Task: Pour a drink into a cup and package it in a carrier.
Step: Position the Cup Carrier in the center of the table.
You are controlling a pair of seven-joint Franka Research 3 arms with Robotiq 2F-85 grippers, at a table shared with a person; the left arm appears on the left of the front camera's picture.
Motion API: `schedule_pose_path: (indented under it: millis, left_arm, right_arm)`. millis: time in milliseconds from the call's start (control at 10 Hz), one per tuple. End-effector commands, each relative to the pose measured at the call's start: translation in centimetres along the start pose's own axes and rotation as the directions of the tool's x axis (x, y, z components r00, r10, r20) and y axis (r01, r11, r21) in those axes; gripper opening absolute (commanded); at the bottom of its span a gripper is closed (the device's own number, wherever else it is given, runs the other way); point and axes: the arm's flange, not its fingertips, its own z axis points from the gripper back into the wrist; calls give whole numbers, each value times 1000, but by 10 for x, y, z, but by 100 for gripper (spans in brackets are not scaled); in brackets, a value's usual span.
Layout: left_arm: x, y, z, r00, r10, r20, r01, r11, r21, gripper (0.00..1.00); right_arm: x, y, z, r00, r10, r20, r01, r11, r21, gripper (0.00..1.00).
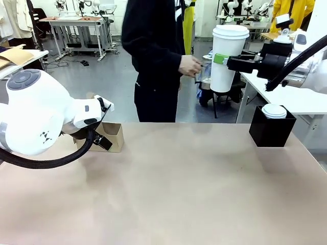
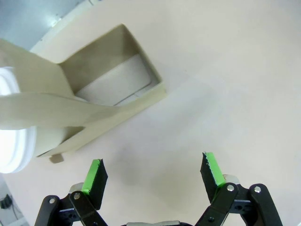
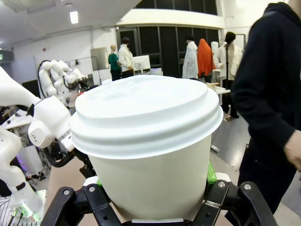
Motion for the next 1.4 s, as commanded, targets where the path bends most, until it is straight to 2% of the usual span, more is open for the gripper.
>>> schedule_pose_path:
  millis: [0, 300, 500, 700, 1000, 1300]
  left_arm:
    - [22, 16, 36, 995, 101, -24, -100, 994, 38, 100]
    - [67, 29, 93, 979, 175, -106, -174, 985, 22, 100]
    - [101, 42, 108, 966, 200, -165, -198, 980, 30, 100]
    - [128, 65, 100, 937, 274, -218, -267, 962, 63, 100]
    - [161, 77, 80, 900, 347, -265, -335, 938, 88, 100]
    - [172, 90, 57, 874, 401, -274, -386, 916, 107, 100]
  right_arm:
    - [4, 1, -2, 1000, 10, 3, -10, 1000, -2, 80]
    - [4, 1, -2, 1000, 10, 3, -10, 1000, -2, 80]
    - [4, 1, -2, 1000, 10, 3, -10, 1000, -2, 80]
    - [4, 1, -2, 1000, 10, 3, -10, 1000, -2, 80]
    - [4, 1, -2, 1000, 10, 3, -10, 1000, -2, 80]
    - [4, 1, -2, 1000, 10, 3, -10, 1000, -2, 80]
